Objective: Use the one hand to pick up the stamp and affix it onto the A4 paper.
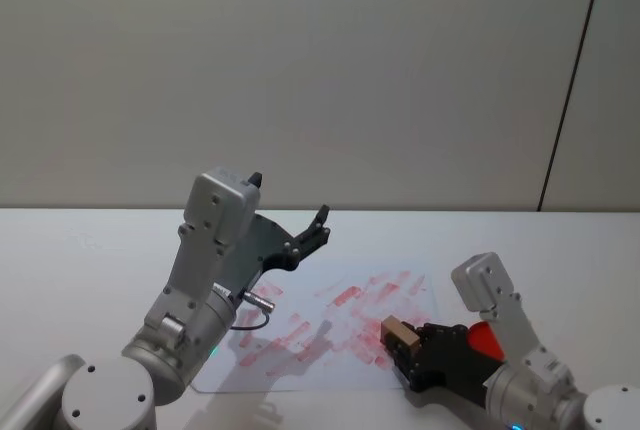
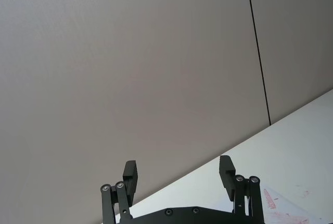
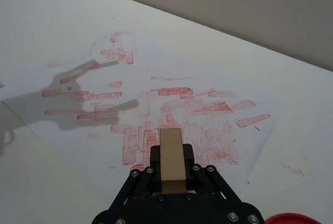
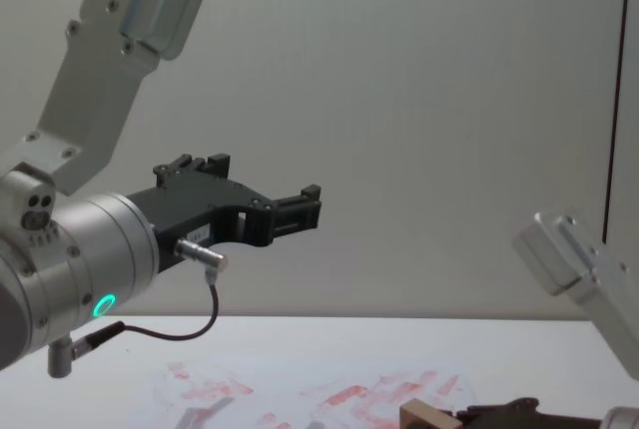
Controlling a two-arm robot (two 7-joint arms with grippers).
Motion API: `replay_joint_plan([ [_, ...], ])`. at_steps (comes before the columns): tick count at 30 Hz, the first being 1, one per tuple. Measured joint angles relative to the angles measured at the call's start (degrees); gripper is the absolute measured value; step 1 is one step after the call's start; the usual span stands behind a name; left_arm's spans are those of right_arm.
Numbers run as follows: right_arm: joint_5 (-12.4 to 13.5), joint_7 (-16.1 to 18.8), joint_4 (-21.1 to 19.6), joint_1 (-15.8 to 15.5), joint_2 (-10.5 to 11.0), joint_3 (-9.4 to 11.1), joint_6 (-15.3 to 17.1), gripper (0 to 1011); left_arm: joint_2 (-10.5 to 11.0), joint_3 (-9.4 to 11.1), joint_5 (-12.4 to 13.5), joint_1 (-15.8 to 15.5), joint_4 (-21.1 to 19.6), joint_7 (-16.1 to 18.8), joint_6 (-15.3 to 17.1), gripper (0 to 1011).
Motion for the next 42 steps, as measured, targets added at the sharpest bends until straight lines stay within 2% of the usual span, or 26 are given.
replay_joint_plan([
  [11,0.2,-0.1,-0.4,0.1,0.0,-0.1,0.7,217,0.0,0.0,0.0,0.0,0.0,0.0,0.0,1002],
  [20,1.9,-1.2,-2.2,-0.2,0.5,0.6,0.2,217,0.0,0.0,0.0,0.0,0.0,0.0,0.0,1002],
  [30,4.2,-2.9,-6.1,-2.0,2.9,2.5,-0.5,217,0.0,0.0,0.0,0.0,0.0,0.0,0.0,1002],
  [42,5.5,-4.1,-9.1,-4.8,5.9,4.2,-0.2,217,0.0,0.0,0.0,0.0,0.0,0.0,0.0,1002],
])
